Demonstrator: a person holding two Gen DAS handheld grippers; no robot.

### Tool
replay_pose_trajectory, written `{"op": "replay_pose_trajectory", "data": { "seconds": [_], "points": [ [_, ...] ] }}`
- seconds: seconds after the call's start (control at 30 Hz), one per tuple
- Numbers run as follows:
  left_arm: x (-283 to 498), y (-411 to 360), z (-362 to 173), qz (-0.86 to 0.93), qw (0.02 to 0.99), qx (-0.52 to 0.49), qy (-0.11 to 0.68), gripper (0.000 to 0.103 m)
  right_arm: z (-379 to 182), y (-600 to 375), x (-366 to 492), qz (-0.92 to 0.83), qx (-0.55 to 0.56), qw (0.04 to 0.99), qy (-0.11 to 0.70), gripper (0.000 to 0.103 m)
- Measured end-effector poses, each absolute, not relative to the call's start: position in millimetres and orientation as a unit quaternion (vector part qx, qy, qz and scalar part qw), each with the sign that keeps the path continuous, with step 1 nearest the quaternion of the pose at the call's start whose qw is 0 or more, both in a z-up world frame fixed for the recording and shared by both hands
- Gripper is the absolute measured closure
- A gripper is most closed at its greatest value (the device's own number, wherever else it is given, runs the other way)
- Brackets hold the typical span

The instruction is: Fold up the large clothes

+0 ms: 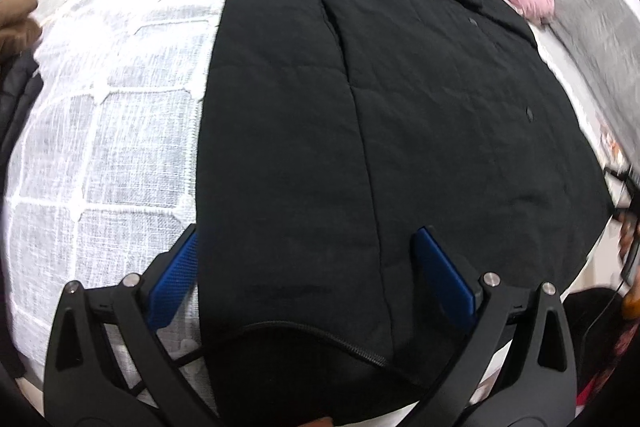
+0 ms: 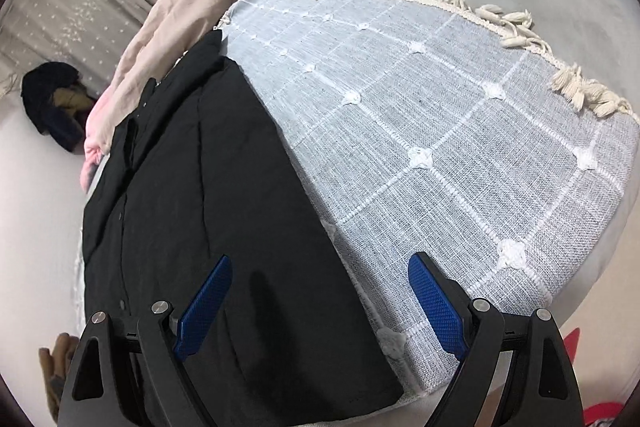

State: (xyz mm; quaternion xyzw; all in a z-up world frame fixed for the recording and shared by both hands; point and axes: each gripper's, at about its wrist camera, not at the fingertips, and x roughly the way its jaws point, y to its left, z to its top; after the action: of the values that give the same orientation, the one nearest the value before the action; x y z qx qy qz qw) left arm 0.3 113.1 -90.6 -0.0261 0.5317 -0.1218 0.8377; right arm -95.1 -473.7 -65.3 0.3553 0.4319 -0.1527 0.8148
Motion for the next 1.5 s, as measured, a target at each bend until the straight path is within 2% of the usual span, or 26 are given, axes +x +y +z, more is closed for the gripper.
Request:
{"op": "replay_pose_trajectory", "data": {
  "seconds": [0.23,0.5,0.6,0.77,0.87,0.93,0.97,1.0,1.2,1.3,1.5],
  "points": [
    [-3,116,-89,-0.128,0.835,-0.025,0.535,0.001,-63,-445,-78,-0.159,0.274,0.823,0.472,0.011],
    [-6,118,-84,-0.162,0.825,-0.054,0.539,0.001,-65,-441,-81,-0.103,0.312,0.824,0.462,0.011],
    [-6,125,-79,-0.176,0.819,-0.09,0.538,0.004,-67,-448,-84,-0.088,0.339,0.82,0.452,0.011],
    [-8,133,-76,-0.195,0.812,-0.127,0.536,0.014,-69,-445,-85,-0.067,0.355,0.817,0.45,0.013],
    [-13,139,-76,-0.202,0.809,-0.132,0.536,0.025,-70,-447,-85,-0.049,0.374,0.812,0.445,0.022],
    [-14,140,-76,-0.202,0.809,-0.125,0.537,0.031,-72,-451,-87,-0.041,0.389,0.808,0.442,0.034],
    [-14,140,-77,-0.202,0.81,-0.124,0.537,0.032,-73,-453,-89,-0.043,0.394,0.805,0.442,0.047],
    [-12,138,-79,-0.202,0.809,-0.122,0.538,0.033,-76,-455,-88,-0.043,0.401,0.801,0.442,0.053],
    [-8,122,-80,-0.192,0.816,-0.09,0.538,0.034,-80,-456,-88,-0.021,0.42,0.792,0.442,0.064],
    [-7,120,-79,-0.176,0.823,-0.079,0.535,0.048,-81,-454,-85,-0.012,0.424,0.79,0.443,0.07],
    [-7,118,-74,-0.177,0.831,-0.078,0.522,0.077,-80,-449,-82,0.002,0.418,0.789,0.45,0.07]
  ]
}}
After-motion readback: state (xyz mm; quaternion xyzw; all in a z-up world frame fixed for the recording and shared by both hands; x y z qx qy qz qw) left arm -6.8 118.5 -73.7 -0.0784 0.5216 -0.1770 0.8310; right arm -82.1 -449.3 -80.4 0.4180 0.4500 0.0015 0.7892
